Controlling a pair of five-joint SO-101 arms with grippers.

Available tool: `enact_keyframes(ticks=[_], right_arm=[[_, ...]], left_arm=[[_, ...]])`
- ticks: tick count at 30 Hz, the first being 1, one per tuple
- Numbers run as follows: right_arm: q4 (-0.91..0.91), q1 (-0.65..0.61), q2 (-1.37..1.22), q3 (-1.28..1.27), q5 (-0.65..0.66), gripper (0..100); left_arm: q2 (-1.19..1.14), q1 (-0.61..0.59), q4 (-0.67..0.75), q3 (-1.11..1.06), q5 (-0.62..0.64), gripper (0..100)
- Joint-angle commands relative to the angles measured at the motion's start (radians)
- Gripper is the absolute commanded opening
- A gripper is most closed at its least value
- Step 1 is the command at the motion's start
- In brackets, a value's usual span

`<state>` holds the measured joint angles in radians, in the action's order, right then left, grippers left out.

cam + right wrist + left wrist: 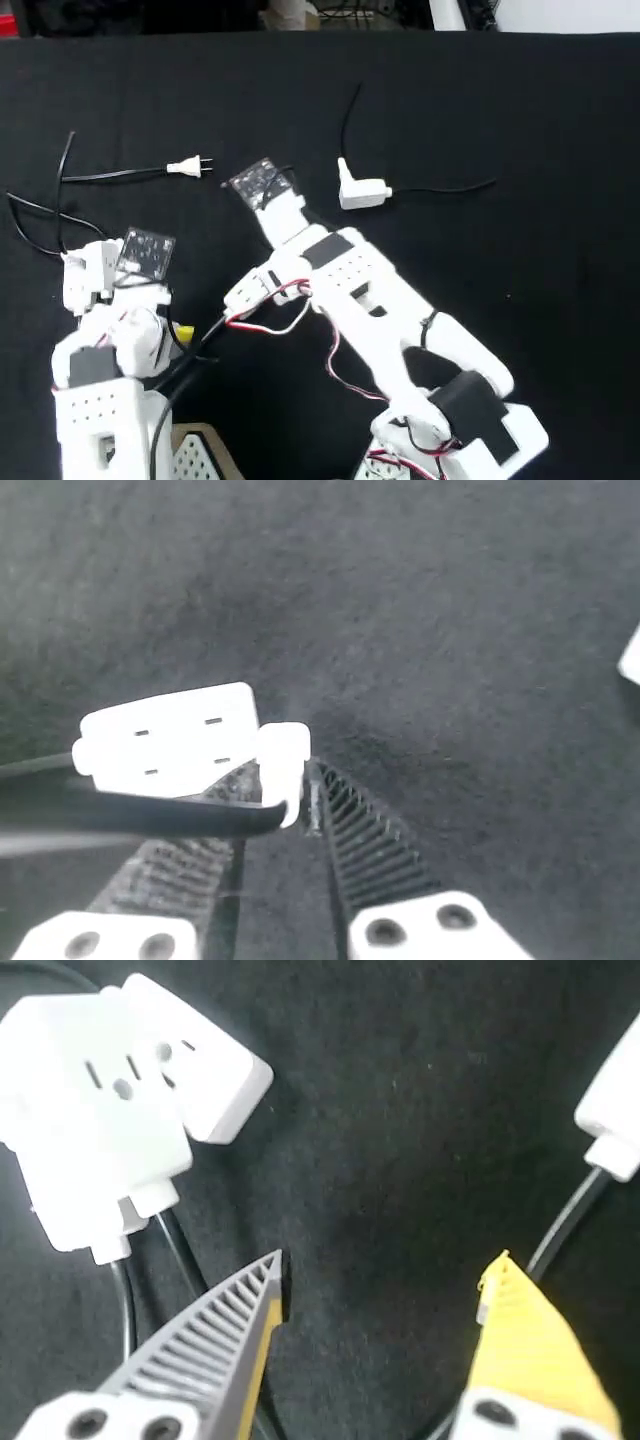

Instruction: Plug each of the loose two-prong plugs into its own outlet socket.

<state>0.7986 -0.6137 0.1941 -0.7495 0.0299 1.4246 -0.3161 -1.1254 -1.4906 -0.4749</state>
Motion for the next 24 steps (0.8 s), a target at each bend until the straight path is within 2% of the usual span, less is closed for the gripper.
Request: enact_keyframes(ticks=[1, 4, 8, 12, 18, 24], right_arm=[[-0.020, -0.037, 0.019, 0.042, 0.011, 1.1], [-0.014, -0.032, 0.061, 0.047, 0.014, 1.1], [0.012, -0.034, 0.120, 0.047, 0.072, 1.1], [0.075, -0.037, 0.154, 0.068, 0.114, 1.1], [0.078, -0.115, 0.154, 0.045, 0.117, 1.1], [-0.046, -0.118, 0.153, -0.025, 0.117, 1.1]], left_arm=[[0.166, -0.010, -0.051, -0.035, -0.043, 30], [0.282, -0.004, -0.153, -0.051, -0.097, 30], [0.411, -0.001, -0.219, -0.082, -0.103, 30], [0.388, 0.001, -0.219, -0.079, -0.103, 30], [0.388, 0.001, -0.219, -0.082, -0.103, 30], [0.388, 0.001, -0.219, -0.084, -0.103, 30]])
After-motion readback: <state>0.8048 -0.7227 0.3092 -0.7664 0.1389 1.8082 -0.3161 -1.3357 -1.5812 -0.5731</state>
